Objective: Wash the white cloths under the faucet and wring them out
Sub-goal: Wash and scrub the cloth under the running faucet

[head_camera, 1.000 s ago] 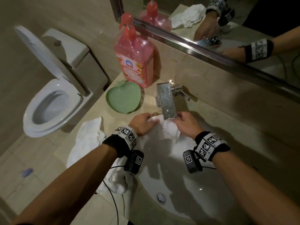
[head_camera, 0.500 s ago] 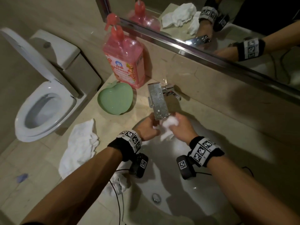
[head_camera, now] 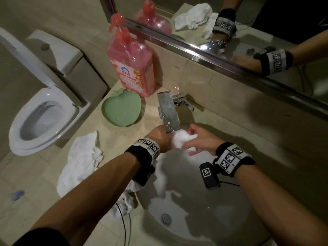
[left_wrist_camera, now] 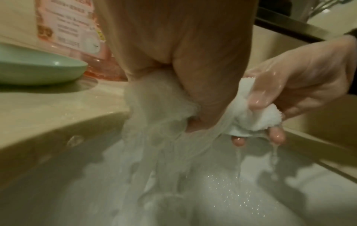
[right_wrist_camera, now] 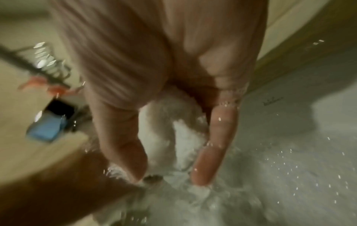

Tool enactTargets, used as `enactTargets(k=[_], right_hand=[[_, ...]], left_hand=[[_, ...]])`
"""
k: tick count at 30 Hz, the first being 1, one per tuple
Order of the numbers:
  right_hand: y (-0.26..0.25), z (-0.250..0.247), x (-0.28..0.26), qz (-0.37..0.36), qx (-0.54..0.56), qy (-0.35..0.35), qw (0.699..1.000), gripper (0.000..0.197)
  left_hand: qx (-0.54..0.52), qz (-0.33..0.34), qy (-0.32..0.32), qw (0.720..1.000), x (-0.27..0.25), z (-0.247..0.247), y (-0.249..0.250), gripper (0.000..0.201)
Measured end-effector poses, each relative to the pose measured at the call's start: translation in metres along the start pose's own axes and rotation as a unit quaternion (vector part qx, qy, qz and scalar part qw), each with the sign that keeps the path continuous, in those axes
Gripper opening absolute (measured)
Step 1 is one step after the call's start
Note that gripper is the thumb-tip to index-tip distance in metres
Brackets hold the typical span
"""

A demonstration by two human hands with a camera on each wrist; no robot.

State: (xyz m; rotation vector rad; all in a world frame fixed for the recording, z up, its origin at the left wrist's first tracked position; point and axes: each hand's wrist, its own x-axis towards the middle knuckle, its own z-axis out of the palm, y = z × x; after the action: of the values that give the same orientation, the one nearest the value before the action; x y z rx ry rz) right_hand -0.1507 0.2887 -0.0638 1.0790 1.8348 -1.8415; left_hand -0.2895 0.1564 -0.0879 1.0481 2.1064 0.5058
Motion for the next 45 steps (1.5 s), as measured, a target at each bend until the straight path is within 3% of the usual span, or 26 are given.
enactTargets(k=[2,6,9,11,12,16,18,22,25,26,27,30,33,35,37,39,40,43,45], right_hand=[[-0.003,0.007,0.003,0.004,-0.101,0.021,0.995,0.069],[-0.007,0.028,0.014,-0.038,-0.283,0.033,0.958,0.035],[-0.007,0.039,0.021,-0.046,-0.377,0.049,0.924,0.028],[-0.008,0.042,0.025,-0.043,-0.415,0.048,0.907,0.025],[-0.008,0.042,0.025,-0.039,-0.423,0.057,0.903,0.022],[-0.005,0.038,0.027,-0.066,-0.489,0.072,0.867,0.012],[-0.005,0.037,0.031,-0.074,-0.510,0.054,0.855,0.008],[-0.006,0.033,0.034,-0.070,-0.506,0.071,0.857,0.032],[-0.004,0.028,0.030,-0.067,-0.468,0.070,0.879,0.015],[-0.001,0.025,0.029,-0.066,-0.433,0.080,0.895,0.020],[0.003,0.020,0.029,-0.062,-0.387,0.086,0.916,0.036],[0.009,0.004,0.025,-0.050,-0.224,0.066,0.971,0.078],[0.010,-0.005,0.019,-0.015,-0.106,0.053,0.993,0.110],[0.009,0.000,0.016,-0.022,-0.037,0.062,0.997,0.101],[0.011,0.009,0.015,-0.037,0.015,0.085,0.996,0.084],[0.014,0.021,0.015,-0.033,0.066,0.102,0.992,0.087],[0.016,0.026,0.015,-0.031,0.086,0.099,0.991,0.088],[0.027,0.039,0.017,-0.046,0.143,0.094,0.984,0.048],[0.034,0.044,0.019,-0.038,0.189,0.112,0.975,0.037]], left_hand=[[-0.016,-0.019,-0.011,1.000,0.003,-0.001,0.004,0.030],[0.087,-0.030,-0.063,0.994,0.008,0.000,0.010,0.010],[0.159,-0.038,-0.056,0.985,0.007,0.003,0.003,0.011],[0.161,-0.037,-0.057,0.985,0.010,0.008,-0.002,0.042],[0.165,-0.037,-0.078,0.983,0.013,0.011,0.000,0.048],[0.146,-0.038,-0.092,0.984,0.018,0.005,0.023,0.034],[0.147,-0.022,-0.082,0.985,0.019,0.003,0.023,0.039],[0.143,0.010,-0.092,0.985,0.020,0.005,0.019,0.050],[0.121,-0.008,-0.142,0.982,0.020,0.004,0.013,0.024],[0.114,-0.009,-0.137,0.984,0.019,0.003,0.010,0.020],[0.111,-0.011,-0.129,0.985,0.016,0.003,0.005,0.022],[0.006,-0.035,-0.119,0.992,0.004,0.003,-0.006,0.058],[-0.040,-0.019,-0.155,0.987,0.000,-0.002,-0.007,0.055],[-0.108,0.010,-0.149,0.983,-0.006,-0.006,-0.005,0.047],[-0.189,-0.038,-0.082,0.978,-0.010,-0.006,-0.010,0.056],[-0.270,-0.101,-0.055,0.956,-0.012,-0.008,-0.015,0.067],[-0.307,-0.103,-0.068,0.944,-0.014,-0.009,-0.015,0.065],[-0.418,-0.060,-0.088,0.902,-0.026,-0.013,-0.015,0.033],[-0.490,-0.078,-0.093,0.863,-0.037,-0.015,-0.015,0.030]])
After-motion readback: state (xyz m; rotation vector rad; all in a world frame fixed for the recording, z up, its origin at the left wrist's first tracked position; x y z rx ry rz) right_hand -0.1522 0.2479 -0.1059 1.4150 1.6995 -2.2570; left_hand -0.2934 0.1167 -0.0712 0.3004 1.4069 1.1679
